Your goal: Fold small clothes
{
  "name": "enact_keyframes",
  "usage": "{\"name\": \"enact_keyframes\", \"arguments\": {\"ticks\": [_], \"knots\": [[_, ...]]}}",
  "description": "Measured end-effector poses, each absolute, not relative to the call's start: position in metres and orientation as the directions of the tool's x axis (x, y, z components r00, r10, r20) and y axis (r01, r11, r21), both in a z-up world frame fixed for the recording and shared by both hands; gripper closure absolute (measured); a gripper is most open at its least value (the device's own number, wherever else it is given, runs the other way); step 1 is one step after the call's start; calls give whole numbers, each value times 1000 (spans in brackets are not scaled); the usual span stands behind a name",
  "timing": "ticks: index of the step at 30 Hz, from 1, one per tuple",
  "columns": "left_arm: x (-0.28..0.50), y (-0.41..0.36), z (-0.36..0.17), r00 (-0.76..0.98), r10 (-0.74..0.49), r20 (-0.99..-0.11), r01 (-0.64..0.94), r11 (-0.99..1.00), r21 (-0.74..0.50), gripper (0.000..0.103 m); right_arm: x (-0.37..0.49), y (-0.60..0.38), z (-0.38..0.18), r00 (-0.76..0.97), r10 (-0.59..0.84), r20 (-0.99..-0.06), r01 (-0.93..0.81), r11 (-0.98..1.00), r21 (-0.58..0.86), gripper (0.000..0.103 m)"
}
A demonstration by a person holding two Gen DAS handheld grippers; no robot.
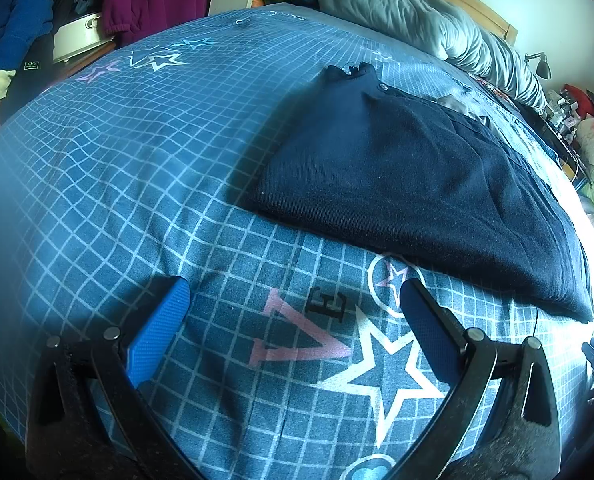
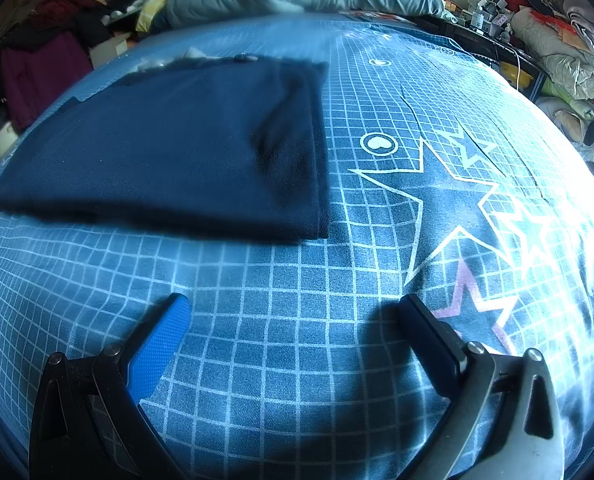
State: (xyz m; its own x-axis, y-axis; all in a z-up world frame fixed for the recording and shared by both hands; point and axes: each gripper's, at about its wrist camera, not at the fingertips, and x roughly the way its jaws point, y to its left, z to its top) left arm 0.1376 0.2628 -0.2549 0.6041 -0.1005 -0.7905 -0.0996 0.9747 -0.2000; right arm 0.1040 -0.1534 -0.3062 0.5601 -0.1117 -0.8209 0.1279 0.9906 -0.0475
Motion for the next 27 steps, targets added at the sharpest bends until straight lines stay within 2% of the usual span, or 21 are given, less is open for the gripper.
{"name": "enact_keyframes", "arguments": {"ticks": [27], "knots": [[135, 264, -253, 609, -111, -785, -98, 972, -213, 0, 104, -153, -306, 562, -109, -820, 126, 991, -46, 0]]}}
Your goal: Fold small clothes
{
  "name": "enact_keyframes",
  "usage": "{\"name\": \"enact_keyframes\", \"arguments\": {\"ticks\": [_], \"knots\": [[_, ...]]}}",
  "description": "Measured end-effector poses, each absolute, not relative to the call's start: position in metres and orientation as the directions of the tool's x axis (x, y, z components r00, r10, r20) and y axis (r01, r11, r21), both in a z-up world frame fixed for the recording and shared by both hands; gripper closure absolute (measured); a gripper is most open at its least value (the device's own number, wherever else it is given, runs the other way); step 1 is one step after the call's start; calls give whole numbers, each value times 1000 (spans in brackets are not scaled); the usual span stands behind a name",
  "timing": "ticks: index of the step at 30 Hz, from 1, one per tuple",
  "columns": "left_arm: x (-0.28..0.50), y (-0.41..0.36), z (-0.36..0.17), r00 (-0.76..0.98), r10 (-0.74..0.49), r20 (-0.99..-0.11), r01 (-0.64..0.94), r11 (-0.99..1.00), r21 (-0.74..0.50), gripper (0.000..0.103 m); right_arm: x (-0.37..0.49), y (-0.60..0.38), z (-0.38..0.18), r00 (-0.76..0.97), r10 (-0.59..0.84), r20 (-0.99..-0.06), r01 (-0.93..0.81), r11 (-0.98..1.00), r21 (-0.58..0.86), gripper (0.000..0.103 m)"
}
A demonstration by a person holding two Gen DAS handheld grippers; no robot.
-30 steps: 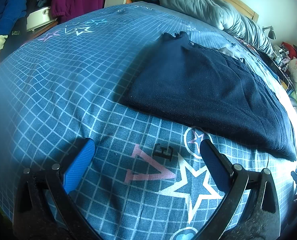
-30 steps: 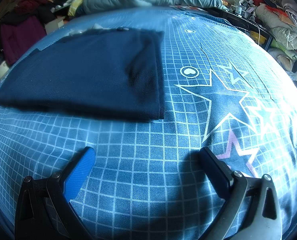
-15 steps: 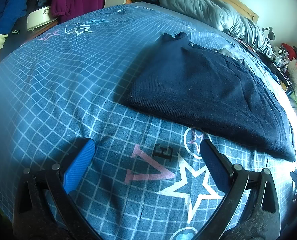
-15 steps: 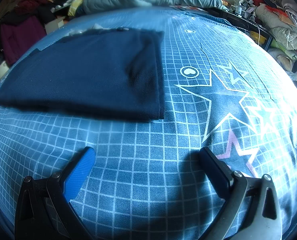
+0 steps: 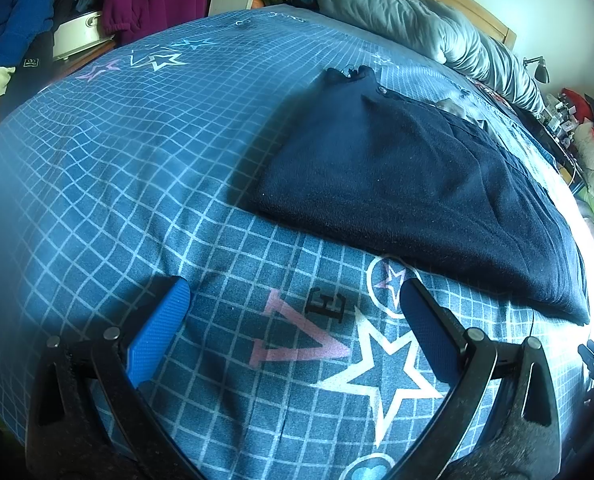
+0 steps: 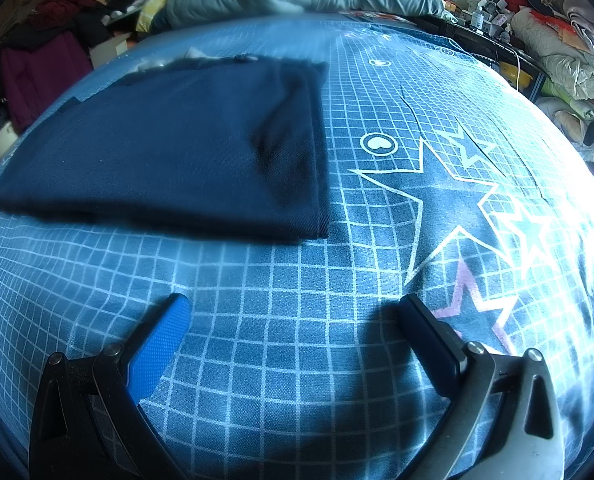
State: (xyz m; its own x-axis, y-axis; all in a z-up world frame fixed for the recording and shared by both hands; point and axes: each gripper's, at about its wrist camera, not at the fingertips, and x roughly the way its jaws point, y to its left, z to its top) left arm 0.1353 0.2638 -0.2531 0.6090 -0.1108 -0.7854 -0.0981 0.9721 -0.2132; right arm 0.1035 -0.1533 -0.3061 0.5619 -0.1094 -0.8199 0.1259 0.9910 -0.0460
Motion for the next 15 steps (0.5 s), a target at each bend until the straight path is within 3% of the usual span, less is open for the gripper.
{"name": "enact_keyframes", "arguments": {"ticks": [15], "knots": [[136, 263, -253, 608, -109, -786, -99, 972, -211, 0, 103, -153, -306, 564, -107, -819, 124, 991, -44, 0]]}}
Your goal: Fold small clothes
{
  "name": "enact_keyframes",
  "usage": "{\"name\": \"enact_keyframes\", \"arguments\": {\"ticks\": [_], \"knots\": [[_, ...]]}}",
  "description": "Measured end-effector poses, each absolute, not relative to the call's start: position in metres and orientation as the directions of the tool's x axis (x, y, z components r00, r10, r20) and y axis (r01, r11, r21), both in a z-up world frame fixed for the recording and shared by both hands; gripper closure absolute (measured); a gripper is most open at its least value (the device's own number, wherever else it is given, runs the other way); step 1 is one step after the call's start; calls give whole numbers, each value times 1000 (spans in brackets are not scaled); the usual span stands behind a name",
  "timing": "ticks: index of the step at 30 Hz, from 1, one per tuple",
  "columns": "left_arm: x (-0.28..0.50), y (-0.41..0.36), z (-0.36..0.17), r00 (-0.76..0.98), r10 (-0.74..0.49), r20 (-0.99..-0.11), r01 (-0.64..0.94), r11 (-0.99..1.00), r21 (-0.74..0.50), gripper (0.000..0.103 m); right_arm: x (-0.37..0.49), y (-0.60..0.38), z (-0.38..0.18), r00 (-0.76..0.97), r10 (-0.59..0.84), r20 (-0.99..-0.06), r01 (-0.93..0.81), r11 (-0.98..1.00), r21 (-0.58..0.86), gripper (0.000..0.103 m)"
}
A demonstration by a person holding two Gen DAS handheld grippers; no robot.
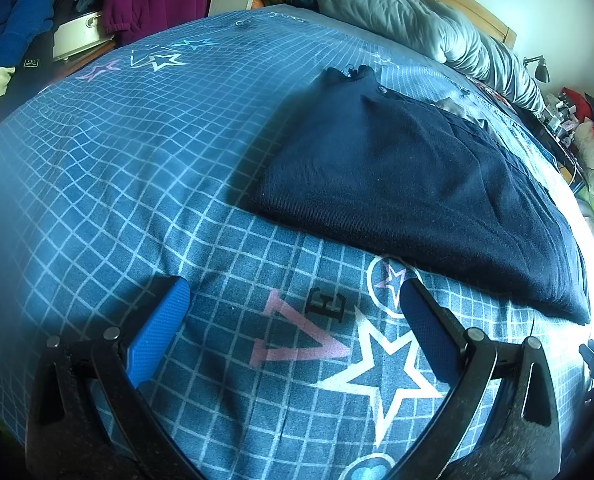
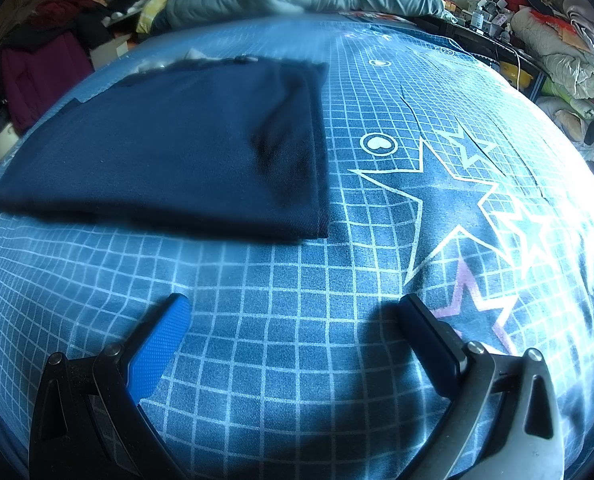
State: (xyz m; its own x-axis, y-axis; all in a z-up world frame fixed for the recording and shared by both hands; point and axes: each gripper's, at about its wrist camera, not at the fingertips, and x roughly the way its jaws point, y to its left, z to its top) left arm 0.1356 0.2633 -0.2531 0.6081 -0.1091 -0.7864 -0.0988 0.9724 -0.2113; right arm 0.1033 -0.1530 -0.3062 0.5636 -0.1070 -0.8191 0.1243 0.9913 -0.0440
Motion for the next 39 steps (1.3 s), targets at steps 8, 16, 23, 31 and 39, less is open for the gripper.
{"name": "enact_keyframes", "arguments": {"ticks": [8, 16, 23, 31, 39], "knots": [[138, 262, -255, 605, -105, -789, -99, 974, -205, 0, 103, -153, -306, 564, -107, -819, 124, 991, -44, 0], [141, 261, -257, 600, -94, -795, -100, 977, -191, 0, 104, -152, -306, 565, -102, -819, 123, 992, -38, 0], [143, 258, -258, 594, -81, -801, -102, 980, -174, 0, 104, -152, -306, 567, -98, -818, 122, 992, -34, 0], [146, 253, -261, 581, -50, -812, -104, 985, -135, 0, 103, -151, -305, 568, -85, -818, 120, 993, -19, 0], [149, 247, -262, 565, -14, -825, -108, 990, -91, 0, 104, -150, -306, 569, -80, -818, 119, 993, -14, 0]]}}
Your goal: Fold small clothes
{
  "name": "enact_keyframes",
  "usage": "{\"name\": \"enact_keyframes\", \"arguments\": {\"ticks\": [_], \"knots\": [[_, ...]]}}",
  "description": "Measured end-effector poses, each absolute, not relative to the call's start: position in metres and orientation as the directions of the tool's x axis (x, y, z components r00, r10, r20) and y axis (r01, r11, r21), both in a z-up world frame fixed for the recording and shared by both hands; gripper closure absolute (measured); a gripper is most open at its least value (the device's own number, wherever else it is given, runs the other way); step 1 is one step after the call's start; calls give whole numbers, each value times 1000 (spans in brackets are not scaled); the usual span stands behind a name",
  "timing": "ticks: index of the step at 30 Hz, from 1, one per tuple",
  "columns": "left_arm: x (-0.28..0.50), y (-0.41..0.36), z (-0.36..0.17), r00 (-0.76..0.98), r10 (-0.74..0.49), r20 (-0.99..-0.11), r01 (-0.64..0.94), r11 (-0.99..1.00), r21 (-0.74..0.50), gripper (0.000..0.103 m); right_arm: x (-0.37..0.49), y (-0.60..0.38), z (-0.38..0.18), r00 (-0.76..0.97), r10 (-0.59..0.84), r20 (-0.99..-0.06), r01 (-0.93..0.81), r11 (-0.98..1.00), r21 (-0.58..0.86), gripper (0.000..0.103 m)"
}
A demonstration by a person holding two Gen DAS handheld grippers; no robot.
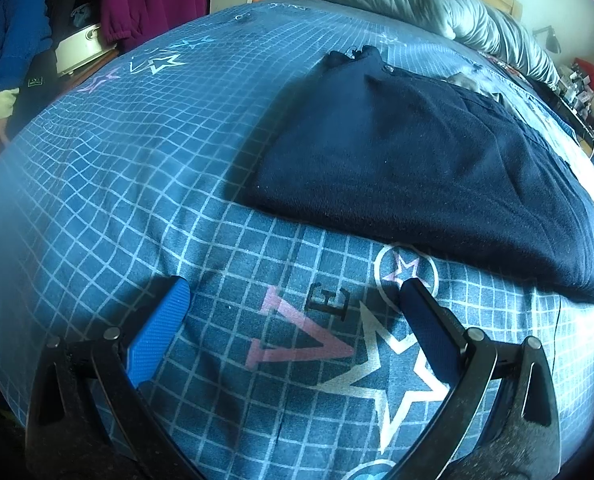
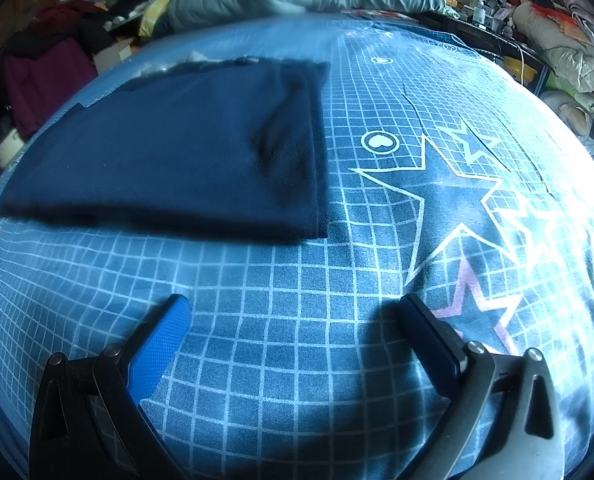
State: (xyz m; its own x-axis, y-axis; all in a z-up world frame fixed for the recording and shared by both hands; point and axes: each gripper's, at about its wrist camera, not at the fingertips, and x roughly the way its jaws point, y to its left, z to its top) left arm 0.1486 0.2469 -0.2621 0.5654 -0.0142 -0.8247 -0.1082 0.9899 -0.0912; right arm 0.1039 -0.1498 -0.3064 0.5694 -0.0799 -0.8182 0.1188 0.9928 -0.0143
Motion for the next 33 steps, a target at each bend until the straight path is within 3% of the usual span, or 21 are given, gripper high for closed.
{"name": "enact_keyframes", "arguments": {"ticks": [12, 33], "knots": [[152, 240, -264, 545, 37, -838, -114, 993, -30, 0, 105, -150, -307, 569, -77, -818, 117, 993, -11, 0], [152, 240, -264, 544, 39, -838, -113, 993, -27, 0, 105, -150, -309, 572, -76, -816, 117, 993, -11, 0]]}}
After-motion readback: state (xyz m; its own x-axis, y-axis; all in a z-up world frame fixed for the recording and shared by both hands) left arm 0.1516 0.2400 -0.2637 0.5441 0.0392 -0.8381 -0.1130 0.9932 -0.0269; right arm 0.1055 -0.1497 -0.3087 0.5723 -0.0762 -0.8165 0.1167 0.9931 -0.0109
